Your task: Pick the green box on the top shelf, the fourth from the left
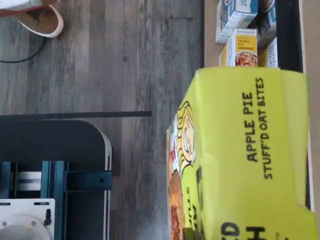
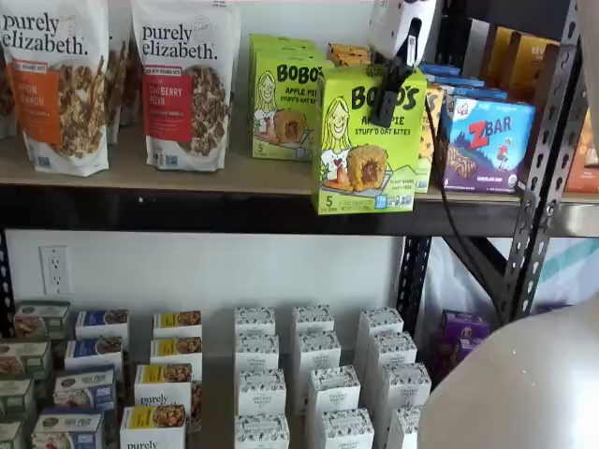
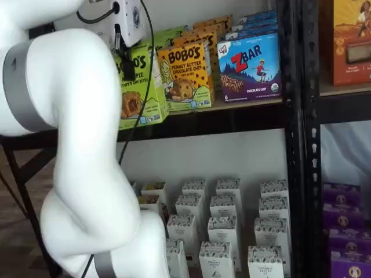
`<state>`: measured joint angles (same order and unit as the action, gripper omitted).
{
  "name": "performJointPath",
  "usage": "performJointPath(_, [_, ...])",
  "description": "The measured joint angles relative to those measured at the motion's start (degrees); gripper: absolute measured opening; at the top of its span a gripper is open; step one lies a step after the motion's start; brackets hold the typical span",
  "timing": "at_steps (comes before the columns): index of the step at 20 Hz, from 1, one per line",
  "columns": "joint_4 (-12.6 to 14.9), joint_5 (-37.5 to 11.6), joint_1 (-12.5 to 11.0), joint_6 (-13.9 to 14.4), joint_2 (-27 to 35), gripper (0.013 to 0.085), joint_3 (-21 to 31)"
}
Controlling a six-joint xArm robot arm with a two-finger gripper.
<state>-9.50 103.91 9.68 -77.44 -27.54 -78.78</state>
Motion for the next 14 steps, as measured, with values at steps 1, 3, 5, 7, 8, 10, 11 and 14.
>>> performJointPath(1, [0.02,-0.09,-0.10,-0.12,-0.20,0.0210,0.29])
performJointPath(3, [0.06,-0.28,-0.31,-0.35,-0.59,0.0210,0.86])
performJointPath(5, [0.11,-0.40,-0.50,-0.57,-0.91,0.0210,1.33])
performJointPath(7, [0.33,-0.55,-0.63,-0.79,-1.28,0.0210,1.87])
performJointPath(8, [0.46,-0.62,-0.68,-0.89,-1.45,0.0210,2.14])
performJointPath(10, [0.59,-0.86,-0.94,-1.19,-1.86,0.0210,2.76])
performJointPath(11, [0.61,-1.06,-1.06,-1.33,-2.09,0.0210,3.09])
performJointPath(14, [0.73,-1.74,-1.30,-1.64,-2.78,0.0210,4.09])
